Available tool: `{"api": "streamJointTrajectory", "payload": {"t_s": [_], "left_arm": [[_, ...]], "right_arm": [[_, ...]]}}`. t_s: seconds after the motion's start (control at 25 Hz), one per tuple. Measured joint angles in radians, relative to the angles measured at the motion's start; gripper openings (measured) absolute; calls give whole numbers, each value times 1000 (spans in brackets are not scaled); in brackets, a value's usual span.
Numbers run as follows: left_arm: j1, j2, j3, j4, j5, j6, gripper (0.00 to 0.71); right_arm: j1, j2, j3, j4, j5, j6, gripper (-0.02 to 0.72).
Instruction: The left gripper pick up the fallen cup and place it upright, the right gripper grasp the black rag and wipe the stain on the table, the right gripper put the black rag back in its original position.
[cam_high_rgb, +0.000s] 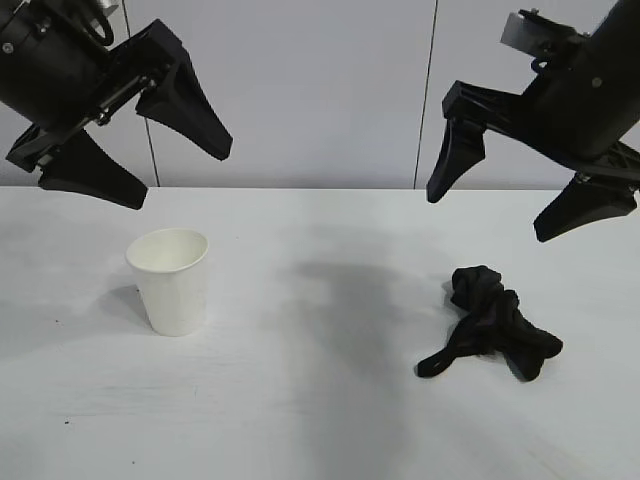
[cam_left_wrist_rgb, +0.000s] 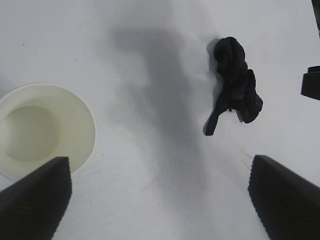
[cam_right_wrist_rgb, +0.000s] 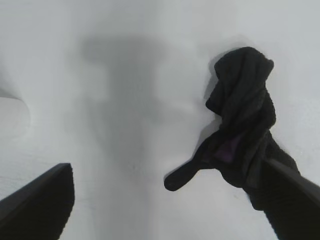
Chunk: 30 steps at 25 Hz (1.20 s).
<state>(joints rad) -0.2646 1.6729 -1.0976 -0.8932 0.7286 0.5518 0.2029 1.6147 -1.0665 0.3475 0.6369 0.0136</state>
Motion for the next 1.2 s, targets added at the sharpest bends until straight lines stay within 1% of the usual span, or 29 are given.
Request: {"api": "streamJointTrajectory", "payload": {"t_s": [0.16,0.52,1.2], "left_arm": [[0,0,0,6,-1,0,693],[0,0,0,42,-2,-1,693],[0,0,0,42,-2,-3,694]], "right_arm": [[0,0,0,-15,29,0,694],[0,0,0,-42,29,0,694],[0,-5,-4,-50,26,0,694]]}}
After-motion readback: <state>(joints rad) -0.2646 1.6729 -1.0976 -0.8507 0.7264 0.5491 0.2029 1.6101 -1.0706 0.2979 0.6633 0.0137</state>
